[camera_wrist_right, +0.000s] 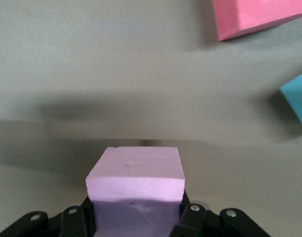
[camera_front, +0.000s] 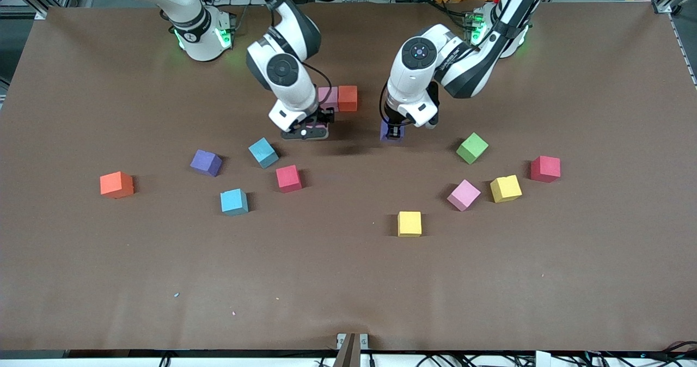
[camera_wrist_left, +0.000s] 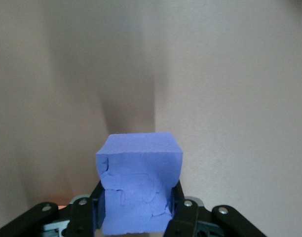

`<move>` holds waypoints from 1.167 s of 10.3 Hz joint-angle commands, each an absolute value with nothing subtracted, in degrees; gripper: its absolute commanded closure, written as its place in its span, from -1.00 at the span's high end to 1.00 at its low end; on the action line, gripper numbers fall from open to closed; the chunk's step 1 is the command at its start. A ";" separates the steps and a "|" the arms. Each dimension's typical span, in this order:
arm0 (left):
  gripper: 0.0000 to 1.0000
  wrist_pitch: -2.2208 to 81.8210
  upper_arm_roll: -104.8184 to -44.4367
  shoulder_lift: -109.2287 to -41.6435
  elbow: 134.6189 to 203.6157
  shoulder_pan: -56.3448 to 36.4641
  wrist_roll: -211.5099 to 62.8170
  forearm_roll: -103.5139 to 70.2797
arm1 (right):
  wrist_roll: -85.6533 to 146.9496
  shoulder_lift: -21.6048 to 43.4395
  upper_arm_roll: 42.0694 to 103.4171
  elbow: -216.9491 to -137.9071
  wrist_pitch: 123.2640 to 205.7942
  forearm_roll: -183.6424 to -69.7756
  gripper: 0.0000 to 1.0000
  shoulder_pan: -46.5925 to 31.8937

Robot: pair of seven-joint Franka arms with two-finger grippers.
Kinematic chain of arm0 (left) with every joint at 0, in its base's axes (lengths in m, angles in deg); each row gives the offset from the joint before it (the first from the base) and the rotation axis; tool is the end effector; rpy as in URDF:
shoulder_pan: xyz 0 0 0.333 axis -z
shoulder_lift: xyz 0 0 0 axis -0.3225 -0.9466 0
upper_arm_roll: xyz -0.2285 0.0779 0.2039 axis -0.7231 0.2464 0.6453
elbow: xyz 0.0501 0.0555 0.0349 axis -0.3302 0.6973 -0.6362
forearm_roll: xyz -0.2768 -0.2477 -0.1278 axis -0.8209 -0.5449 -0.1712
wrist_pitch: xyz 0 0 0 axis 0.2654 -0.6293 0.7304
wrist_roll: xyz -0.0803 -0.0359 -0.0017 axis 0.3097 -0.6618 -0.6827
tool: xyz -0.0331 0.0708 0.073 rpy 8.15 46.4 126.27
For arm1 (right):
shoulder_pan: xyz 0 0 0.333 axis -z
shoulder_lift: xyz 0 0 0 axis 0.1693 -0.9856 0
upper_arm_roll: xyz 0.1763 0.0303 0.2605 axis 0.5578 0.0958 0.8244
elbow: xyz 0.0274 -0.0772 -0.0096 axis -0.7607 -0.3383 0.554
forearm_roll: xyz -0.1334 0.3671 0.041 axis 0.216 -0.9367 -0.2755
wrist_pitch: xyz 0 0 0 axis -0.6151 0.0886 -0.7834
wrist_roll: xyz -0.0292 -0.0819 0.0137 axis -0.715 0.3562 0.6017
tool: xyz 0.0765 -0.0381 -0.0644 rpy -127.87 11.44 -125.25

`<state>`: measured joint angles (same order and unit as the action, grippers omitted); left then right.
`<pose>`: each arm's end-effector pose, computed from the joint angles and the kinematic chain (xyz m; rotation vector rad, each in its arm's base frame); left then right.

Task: Arrange 11 blocks into digit 3
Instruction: 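Carry blue with the left gripper while the right gripper carries pink, then lower blue beside orange with the left gripper while the right gripper lowers pink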

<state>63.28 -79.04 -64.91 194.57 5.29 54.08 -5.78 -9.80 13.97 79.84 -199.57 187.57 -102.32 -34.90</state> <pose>0.3857 -0.4079 0.2797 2.2495 2.1532 -0.1241 0.3961 0.4160 0.2401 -3.0544 -0.0310 0.2120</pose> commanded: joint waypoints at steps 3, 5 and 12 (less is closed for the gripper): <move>-1.00 64.14 -80.03 -63.00 198.78 6.94 60.16 -6.39 | -10.24 9.69 79.42 -196.18 188.73 -102.96 -0.68 -38.94; -1.00 66.32 -80.91 -63.00 199.83 7.20 63.50 -6.39 | -10.24 9.42 79.34 -197.40 190.76 -102.61 -0.68 -39.99; -1.00 71.87 -81.26 -63.61 203.35 10.36 68.26 -6.39 | -10.24 9.95 79.16 -199.52 190.33 -100.23 -0.67 -41.14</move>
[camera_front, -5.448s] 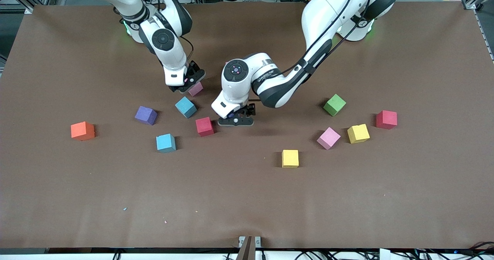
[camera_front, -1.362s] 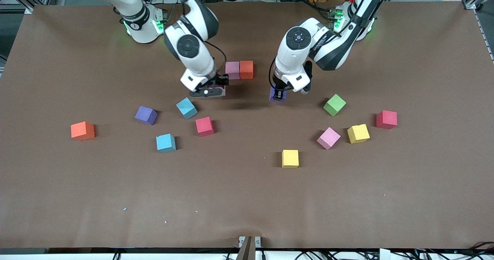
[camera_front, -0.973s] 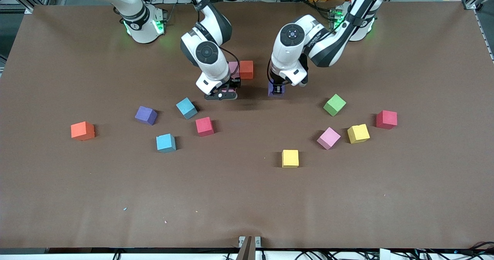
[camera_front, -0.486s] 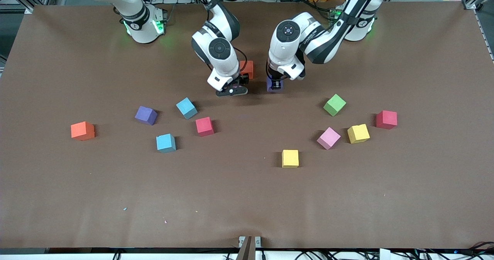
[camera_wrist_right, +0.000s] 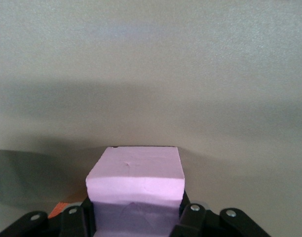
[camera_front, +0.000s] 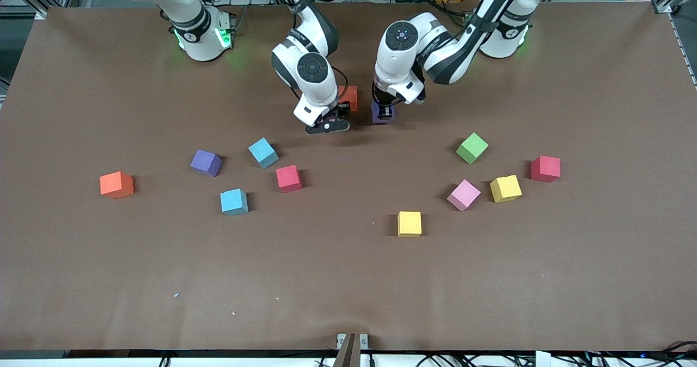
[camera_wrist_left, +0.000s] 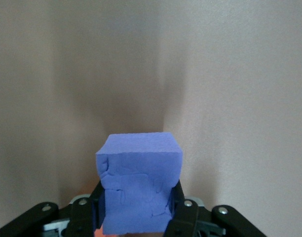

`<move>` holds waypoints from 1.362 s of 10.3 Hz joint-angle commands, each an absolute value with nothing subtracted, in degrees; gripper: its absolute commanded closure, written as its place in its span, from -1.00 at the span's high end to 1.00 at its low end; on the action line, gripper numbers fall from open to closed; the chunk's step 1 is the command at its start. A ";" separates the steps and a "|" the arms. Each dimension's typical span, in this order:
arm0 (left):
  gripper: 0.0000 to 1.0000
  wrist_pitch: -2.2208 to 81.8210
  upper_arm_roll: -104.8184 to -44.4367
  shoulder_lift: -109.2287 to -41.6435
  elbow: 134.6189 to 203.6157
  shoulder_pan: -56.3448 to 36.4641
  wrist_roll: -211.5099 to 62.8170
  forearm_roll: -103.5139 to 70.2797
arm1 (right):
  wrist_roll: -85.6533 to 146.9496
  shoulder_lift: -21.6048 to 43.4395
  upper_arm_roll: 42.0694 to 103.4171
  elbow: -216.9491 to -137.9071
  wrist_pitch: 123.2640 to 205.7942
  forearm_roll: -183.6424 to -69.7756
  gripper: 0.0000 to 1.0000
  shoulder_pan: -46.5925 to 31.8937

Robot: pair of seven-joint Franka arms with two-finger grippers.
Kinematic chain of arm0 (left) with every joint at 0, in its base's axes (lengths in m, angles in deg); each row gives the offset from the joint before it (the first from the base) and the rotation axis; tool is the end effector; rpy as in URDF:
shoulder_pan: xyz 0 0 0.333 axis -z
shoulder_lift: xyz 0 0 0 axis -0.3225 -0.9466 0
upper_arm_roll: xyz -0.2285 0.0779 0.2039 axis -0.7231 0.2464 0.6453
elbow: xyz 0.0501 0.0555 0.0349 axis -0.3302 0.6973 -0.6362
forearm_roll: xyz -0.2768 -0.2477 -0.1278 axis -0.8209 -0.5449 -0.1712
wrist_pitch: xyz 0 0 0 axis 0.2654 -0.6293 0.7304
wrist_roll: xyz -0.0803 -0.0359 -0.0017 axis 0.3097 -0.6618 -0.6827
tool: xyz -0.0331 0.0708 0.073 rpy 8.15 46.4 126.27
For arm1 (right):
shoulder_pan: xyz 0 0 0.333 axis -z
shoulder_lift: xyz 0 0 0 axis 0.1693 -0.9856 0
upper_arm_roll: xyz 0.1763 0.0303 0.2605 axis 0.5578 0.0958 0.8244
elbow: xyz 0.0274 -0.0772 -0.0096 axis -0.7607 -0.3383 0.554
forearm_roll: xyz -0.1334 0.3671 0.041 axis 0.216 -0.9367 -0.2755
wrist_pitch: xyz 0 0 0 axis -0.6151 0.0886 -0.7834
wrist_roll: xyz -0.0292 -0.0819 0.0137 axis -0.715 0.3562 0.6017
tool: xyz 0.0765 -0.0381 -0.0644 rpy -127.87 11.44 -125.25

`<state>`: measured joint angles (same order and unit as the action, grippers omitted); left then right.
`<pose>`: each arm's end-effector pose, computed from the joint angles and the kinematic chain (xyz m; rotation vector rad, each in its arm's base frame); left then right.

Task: Arrange 11 blocks into digit 3
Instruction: 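Lower blue beside orange with the left gripper while the right gripper lowers pink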

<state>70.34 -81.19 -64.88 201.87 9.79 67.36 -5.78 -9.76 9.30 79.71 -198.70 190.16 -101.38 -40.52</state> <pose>0.3125 -0.4266 0.2439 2.1330 2.2890 -0.1482 0.3563 0.4524 0.2025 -3.0824 -0.1880 0.2242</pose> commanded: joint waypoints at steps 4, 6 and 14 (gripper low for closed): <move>-1.00 72.66 -81.26 -63.87 204.14 12.03 68.01 -5.96 | -10.16 10.12 79.16 -199.61 190.06 -100.15 -0.67 -41.14; -1.00 74.42 -81.26 -64.93 204.05 12.99 68.61 -4.72 | -10.16 10.21 79.16 -200.05 190.06 -99.97 -0.66 -41.14; -1.00 77.06 -81.09 -67.83 203.70 14.76 70.46 -4.72 | -10.59 10.65 79.33 -200.22 188.57 -99.97 -0.64 -41.23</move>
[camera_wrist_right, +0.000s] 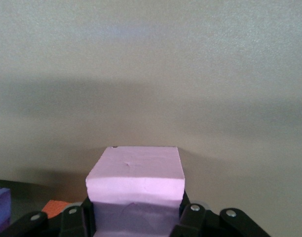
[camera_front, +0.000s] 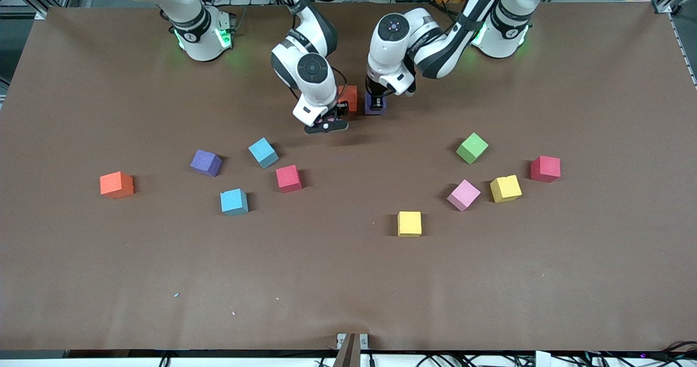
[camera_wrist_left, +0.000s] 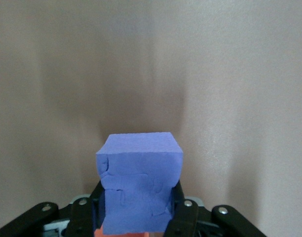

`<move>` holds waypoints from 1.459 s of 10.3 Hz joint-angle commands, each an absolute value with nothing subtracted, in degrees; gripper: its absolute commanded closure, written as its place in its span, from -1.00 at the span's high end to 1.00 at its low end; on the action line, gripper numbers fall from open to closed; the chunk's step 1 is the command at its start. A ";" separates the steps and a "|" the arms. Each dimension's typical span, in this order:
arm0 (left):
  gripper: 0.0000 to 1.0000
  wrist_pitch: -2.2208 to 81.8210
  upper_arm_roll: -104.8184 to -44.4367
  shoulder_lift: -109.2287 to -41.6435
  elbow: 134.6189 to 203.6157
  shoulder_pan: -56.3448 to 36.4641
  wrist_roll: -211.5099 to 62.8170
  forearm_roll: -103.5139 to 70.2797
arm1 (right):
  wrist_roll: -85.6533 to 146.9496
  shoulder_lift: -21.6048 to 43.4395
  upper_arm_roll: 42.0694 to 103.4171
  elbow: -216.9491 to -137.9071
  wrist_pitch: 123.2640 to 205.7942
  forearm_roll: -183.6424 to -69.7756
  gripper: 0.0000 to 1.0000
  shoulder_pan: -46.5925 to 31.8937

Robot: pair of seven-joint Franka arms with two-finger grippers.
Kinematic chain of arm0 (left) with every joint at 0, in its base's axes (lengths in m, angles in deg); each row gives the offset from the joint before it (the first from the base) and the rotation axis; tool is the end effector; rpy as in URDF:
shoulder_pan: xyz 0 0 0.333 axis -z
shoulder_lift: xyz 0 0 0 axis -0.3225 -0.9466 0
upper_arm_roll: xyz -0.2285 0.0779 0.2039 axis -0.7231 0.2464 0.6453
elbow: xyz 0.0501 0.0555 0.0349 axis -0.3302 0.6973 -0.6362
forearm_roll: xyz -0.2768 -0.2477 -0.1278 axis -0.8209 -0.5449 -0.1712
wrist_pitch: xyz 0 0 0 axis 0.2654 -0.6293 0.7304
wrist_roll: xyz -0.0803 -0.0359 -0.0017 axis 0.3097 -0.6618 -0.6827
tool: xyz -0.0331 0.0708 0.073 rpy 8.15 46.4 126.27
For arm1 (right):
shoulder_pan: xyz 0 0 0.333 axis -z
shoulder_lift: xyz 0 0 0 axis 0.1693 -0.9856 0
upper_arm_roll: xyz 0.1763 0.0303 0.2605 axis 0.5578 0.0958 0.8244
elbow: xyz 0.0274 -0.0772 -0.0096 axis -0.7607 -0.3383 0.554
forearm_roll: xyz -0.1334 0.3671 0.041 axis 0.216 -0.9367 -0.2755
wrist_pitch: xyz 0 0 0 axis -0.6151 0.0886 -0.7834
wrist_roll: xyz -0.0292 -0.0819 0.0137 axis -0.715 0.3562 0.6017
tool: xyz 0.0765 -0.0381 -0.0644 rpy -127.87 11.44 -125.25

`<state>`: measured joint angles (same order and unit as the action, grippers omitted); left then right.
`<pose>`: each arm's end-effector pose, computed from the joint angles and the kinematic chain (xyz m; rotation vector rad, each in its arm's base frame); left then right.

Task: Arrange 11 blocks into digit 3
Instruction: 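Lower blue beside orange with the left gripper while the right gripper lowers pink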

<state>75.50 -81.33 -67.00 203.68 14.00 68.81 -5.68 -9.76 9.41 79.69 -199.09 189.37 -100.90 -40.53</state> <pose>0.2739 -0.4452 0.2233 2.1746 2.2249 -0.1826 0.3537 0.4495 0.2001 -3.0964 -0.2000 0.2415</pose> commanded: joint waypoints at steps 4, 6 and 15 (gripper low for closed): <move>-1.00 77.06 -81.09 -68.01 203.44 15.11 71.16 -4.72 | -11.21 11.18 79.42 -200.92 188.74 -99.97 -0.64 -41.23; -1.00 77.06 -81.09 -68.01 203.44 15.20 71.17 -4.64 | -11.82 11.18 79.42 -200.93 189.27 -100.06 -0.64 -41.23; -1.00 77.06 -80.82 -69.15 202.12 16.25 71.17 -4.64 | -13.41 11.09 79.51 -200.93 189.53 -100.50 -0.64 -41.23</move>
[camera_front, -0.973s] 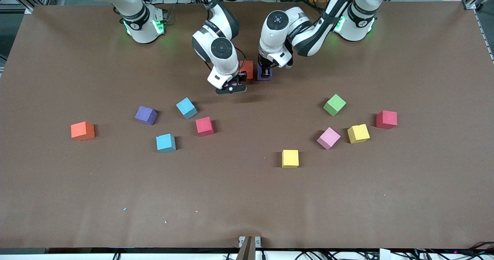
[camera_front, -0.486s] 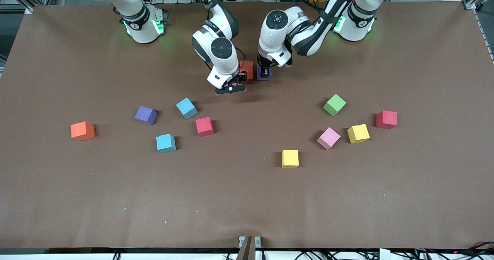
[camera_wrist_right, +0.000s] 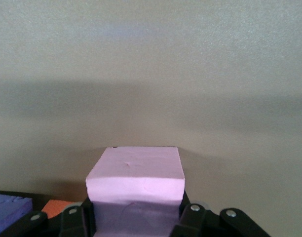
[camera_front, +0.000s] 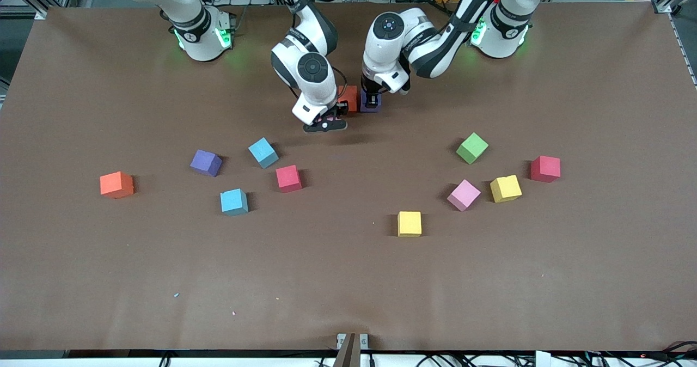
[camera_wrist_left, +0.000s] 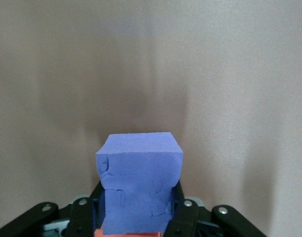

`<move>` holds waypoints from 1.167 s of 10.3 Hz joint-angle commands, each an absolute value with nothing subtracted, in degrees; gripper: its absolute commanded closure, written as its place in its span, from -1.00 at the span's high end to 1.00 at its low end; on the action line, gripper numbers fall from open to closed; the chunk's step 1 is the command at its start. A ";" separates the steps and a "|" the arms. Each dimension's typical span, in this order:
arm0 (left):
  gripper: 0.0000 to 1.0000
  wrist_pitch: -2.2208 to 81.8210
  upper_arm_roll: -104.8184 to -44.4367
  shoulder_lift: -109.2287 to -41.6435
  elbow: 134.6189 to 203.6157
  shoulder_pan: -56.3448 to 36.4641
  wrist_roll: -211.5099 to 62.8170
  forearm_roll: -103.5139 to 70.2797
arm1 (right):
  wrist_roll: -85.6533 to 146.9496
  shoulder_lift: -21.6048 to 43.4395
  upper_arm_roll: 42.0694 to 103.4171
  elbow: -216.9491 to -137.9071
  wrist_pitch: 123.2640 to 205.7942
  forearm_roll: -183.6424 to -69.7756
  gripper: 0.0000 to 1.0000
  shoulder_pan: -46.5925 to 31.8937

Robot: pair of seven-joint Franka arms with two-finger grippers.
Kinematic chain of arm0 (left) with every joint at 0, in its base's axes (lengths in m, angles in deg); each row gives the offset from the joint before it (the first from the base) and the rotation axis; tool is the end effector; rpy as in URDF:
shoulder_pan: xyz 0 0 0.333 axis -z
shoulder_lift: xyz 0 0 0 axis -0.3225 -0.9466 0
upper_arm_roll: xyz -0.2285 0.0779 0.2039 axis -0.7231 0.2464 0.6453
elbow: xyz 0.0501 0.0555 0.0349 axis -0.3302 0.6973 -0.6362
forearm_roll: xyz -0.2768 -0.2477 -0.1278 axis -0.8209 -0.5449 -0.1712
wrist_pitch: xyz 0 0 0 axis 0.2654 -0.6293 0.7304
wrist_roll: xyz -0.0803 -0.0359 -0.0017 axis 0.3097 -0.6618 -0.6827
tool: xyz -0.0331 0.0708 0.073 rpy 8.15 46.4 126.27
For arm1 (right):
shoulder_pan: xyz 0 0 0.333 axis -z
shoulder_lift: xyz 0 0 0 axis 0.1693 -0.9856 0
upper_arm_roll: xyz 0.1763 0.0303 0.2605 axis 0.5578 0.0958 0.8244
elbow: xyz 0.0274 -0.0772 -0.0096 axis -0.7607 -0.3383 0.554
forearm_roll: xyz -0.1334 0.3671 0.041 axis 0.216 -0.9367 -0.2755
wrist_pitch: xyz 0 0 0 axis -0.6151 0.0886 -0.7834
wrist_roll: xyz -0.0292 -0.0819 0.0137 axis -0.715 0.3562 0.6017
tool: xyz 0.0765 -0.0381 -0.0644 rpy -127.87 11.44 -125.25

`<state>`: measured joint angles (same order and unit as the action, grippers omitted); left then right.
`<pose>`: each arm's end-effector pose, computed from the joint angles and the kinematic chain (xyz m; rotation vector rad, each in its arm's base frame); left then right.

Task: Arrange 11 blocks into digit 3
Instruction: 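Lower blue beside orange with the left gripper while the right gripper lowers pink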

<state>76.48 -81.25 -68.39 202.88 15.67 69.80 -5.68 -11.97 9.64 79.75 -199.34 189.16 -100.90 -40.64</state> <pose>0.2637 -0.4568 0.2182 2.1791 2.2139 -0.2012 0.3513 0.4494 0.2005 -3.1046 -0.1454 0.2479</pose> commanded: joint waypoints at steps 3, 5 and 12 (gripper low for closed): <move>-1.00 77.06 -80.91 -69.59 201.94 16.17 71.17 -1.13 | -14.37 10.92 79.51 -200.93 189.45 -100.67 -0.52 -41.23; -1.00 77.06 -80.91 -70.03 201.51 16.17 71.17 -1.03 | -14.46 11.00 79.42 -200.93 188.74 -100.67 0.99 -41.23; -1.00 76.89 -80.91 -70.38 200.98 16.25 71.25 -1.03 | -14.73 15.13 79.51 -200.92 186.20 -100.67 1.00 -40.79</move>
